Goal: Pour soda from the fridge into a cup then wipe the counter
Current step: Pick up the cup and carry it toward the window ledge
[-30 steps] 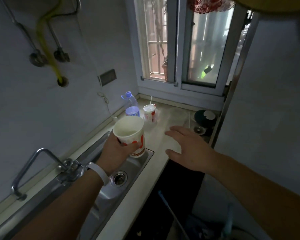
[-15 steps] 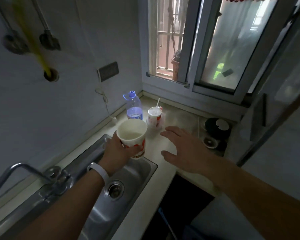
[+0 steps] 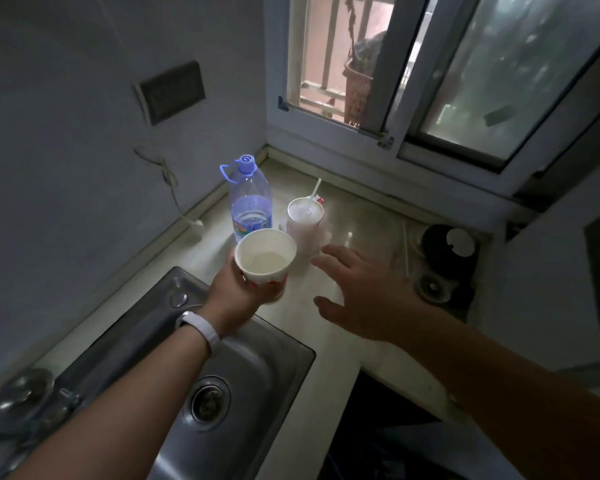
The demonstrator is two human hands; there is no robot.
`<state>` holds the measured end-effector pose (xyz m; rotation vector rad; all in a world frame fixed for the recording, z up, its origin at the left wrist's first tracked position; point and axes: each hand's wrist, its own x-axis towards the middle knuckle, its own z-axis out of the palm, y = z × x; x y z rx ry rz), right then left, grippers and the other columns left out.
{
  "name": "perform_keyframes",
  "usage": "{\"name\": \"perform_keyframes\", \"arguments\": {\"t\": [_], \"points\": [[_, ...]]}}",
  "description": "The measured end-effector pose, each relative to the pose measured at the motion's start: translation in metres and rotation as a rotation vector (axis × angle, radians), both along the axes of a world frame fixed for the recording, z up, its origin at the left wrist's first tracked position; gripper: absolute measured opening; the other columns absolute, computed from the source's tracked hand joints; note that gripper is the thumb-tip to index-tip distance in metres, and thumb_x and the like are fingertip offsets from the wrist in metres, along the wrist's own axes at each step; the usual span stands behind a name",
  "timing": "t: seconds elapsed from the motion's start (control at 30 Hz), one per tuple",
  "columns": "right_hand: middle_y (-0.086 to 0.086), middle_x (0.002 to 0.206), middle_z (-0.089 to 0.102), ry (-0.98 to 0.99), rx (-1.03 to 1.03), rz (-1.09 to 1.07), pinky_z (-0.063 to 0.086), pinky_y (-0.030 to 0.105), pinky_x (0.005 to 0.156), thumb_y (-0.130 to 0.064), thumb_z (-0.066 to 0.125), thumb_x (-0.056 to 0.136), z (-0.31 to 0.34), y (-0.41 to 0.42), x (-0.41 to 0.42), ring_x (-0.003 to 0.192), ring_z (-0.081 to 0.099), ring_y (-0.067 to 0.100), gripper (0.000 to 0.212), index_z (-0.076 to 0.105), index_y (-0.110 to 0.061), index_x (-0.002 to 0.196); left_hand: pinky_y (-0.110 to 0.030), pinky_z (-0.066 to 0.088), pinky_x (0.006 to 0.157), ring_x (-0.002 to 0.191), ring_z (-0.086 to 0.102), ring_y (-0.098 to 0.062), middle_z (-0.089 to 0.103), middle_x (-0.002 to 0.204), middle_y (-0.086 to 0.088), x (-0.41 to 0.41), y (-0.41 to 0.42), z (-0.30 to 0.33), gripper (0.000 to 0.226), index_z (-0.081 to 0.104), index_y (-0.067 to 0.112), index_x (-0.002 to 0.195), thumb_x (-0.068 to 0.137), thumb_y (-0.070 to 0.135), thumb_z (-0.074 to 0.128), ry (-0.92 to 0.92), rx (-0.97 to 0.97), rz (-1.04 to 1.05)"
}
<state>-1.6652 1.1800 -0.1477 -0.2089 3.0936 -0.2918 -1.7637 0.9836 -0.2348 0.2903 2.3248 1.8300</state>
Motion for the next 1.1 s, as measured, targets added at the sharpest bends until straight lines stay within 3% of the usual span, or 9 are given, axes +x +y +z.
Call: {"name": "perform_keyframes", "arguments": {"t": [0.17, 0.47, 0.67, 0.87, 1.1], "points": [[0.002, 0.148, 0.042, -0.004, -0.001, 0.002, 0.038, 0.035, 0.098, -0.049, 0.060, 0.086, -0.021, 0.010, -0.023, 0.130, 0.042, 0.024, 0.063, 0.042, -0.023, 0.140, -0.044, 0.055, 0.091, 0.105, 0.066, -0.012, 0.069, 0.114, 0.009, -0.034, 0.012, -0.039, 0.081, 0.055, 0.035, 0.125, 0.052, 0.040, 0.091, -0.040, -0.050, 0.000], [0.003, 0.145, 0.044, -0.044, -0.018, -0.018, 0.041, 0.036, 0.093, -0.049, 0.061, 0.084, -0.061, 0.030, -0.053, 0.125, 0.047, 0.027, 0.061, 0.045, -0.024, 0.137, -0.042, 0.054, 0.093, 0.104, 0.065, -0.010, 0.069, 0.114, 0.010, -0.072, 0.040, -0.096, 0.082, 0.053, 0.032, 0.127, 0.054, 0.038, 0.091, -0.081, -0.118, 0.031], [0.004, 0.142, 0.046, -0.080, -0.082, -0.069, 0.041, 0.038, 0.093, -0.050, 0.058, 0.082, -0.081, 0.039, -0.065, 0.123, 0.048, 0.027, 0.062, 0.047, -0.022, 0.137, -0.029, 0.051, 0.094, 0.107, 0.063, -0.010, 0.067, 0.117, 0.004, -0.082, 0.055, -0.115, 0.076, 0.054, 0.022, 0.128, 0.061, 0.026, 0.090, -0.049, -0.123, 0.081], [0.002, 0.147, 0.040, -0.095, -0.068, -0.078, 0.040, 0.038, 0.097, -0.049, 0.059, 0.085, -0.092, 0.043, -0.068, 0.128, 0.043, 0.024, 0.063, 0.042, -0.025, 0.140, -0.037, 0.050, 0.098, 0.110, 0.062, -0.011, 0.066, 0.120, 0.005, -0.084, 0.060, -0.125, 0.083, 0.051, 0.025, 0.129, 0.056, 0.035, 0.089, -0.088, -0.142, 0.090], [0.004, 0.145, 0.043, -0.096, -0.098, -0.066, 0.041, 0.041, 0.098, -0.049, 0.058, 0.084, -0.094, 0.043, -0.063, 0.128, 0.043, 0.025, 0.062, 0.045, -0.022, 0.138, -0.042, 0.050, 0.099, 0.111, 0.062, -0.012, 0.065, 0.121, 0.005, -0.085, 0.059, -0.126, 0.086, 0.049, 0.025, 0.131, 0.057, 0.032, 0.092, -0.119, -0.142, 0.035]]}}
